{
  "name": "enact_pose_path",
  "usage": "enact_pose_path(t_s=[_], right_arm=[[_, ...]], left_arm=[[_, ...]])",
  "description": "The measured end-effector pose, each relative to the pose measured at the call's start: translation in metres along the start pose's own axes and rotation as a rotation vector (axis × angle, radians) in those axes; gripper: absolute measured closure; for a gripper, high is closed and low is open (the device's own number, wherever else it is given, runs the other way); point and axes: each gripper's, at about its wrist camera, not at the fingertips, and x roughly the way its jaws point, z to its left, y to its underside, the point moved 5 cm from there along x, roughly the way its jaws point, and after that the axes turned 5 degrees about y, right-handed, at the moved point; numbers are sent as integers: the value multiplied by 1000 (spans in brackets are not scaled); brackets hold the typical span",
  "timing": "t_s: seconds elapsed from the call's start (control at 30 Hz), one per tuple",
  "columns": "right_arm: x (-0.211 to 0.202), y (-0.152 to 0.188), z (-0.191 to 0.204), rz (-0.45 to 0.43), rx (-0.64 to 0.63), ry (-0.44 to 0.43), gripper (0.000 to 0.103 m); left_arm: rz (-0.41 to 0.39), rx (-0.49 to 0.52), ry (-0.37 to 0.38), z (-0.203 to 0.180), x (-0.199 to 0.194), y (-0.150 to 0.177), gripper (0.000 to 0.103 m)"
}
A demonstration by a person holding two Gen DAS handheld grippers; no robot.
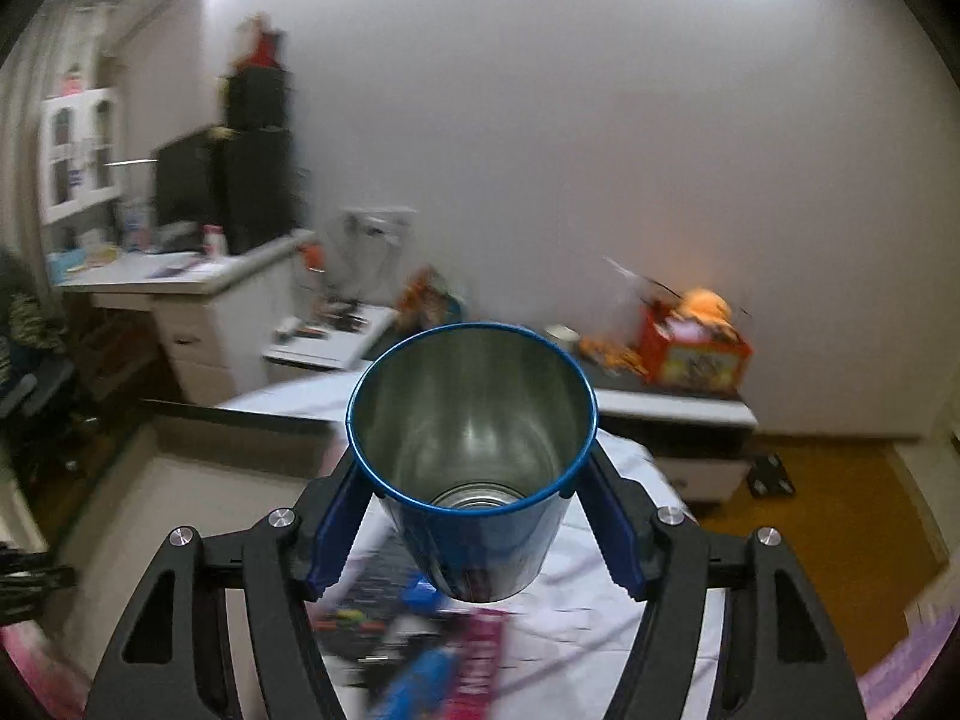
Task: Organize rigid objects
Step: 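Lift the blue cup with the right tool and lower it into the tray, then open the right tool to release the cup and withdraw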
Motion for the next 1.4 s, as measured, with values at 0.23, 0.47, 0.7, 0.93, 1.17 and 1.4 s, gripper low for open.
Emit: enact_pose_path(t_s=[0.23,0.47,0.7,0.93,1.17,1.4], right_arm=[[-20,5,95,13,-103,-276,34],[1,32,178,114,-197,-424,34],[16,46,202,155,-225,-442,34],[15,51,208,158,-207,-429,34],[-2,44,205,98,-187,-468,21],[-32,29,164,30,-130,-426,21]], left_arm=[[-8,27,-5,-5,-2,2,93],[-24,18,2,-3,-8,4,93],[-33,9,17,-2,-9,8,93],[-28,15,7,-2,-9,9,93],[-24,18,0,-5,-9,11,93],[-28,32,-19,-6,-13,11,93]])
